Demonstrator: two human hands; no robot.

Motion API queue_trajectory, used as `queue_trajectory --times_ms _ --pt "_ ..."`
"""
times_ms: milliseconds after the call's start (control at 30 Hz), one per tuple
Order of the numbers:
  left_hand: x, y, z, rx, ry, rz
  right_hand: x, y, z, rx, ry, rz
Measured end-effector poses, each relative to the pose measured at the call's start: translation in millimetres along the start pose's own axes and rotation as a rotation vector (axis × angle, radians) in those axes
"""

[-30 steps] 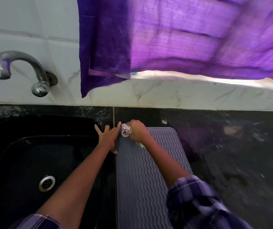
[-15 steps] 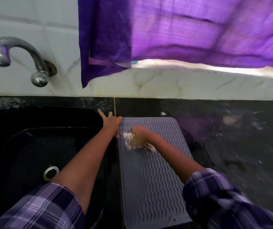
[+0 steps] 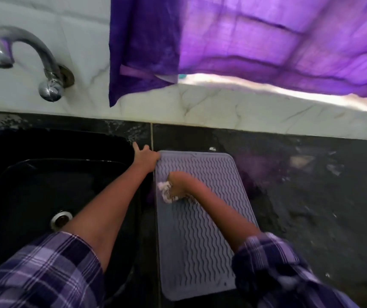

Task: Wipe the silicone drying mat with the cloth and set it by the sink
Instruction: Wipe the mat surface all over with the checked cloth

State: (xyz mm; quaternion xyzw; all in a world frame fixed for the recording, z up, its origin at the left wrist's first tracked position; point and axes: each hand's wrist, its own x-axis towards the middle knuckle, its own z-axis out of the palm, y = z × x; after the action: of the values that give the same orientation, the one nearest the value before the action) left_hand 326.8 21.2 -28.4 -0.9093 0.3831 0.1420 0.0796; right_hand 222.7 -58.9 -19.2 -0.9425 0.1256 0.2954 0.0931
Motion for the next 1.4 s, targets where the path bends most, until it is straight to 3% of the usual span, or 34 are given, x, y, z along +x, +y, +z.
queue_trajectory --times_ms 133,167,300,467,533,600,667,733,800,1100,1167,1300,1400 --pt "3 -6 0 -0.009 -0.041 -0.009 22 -6 -31 0.044 0.424 0.013" --pt "4 -8 1 -0.013 -0.056 0.003 24 -10 -27 0.030 0.435 0.011" --pt "11 -16 12 -0.018 -0.045 0.027 17 -15 -2 0.120 0.345 -0.040" --pt "9 -13 11 0.035 -0.050 0.050 -37 -15 42 0.119 0.051 -0.062" --pt "8 -11 9 0.027 -0.070 0.035 -39 -15 33 0.134 0.003 -0.050" --pt "6 -7 9 0.028 -0.088 0.025 -27 -12 6 0.212 0.128 0.014" --pt "0 -4 12 0.026 -0.112 0.032 -14 -7 -13 0.304 0.372 0.053" --pt "-8 -2 17 0.028 -0.098 0.034 -6 -10 -10 0.237 0.484 0.050" --pt "-12 1 20 0.082 -0.054 0.050 -9 -17 6 0.112 0.422 0.013" --pt "-18 10 23 0.183 0.022 0.053 -60 -19 51 0.141 -0.019 0.006" --pt "-30 19 26 0.166 0.117 0.064 -56 -13 29 0.254 0.044 0.058" --pt "-50 23 31 -0.033 0.182 0.040 -45 -10 18 0.241 0.463 0.076" --pt "-59 16 42 -0.079 0.122 0.066 -49 -21 47 0.092 0.407 -0.022"
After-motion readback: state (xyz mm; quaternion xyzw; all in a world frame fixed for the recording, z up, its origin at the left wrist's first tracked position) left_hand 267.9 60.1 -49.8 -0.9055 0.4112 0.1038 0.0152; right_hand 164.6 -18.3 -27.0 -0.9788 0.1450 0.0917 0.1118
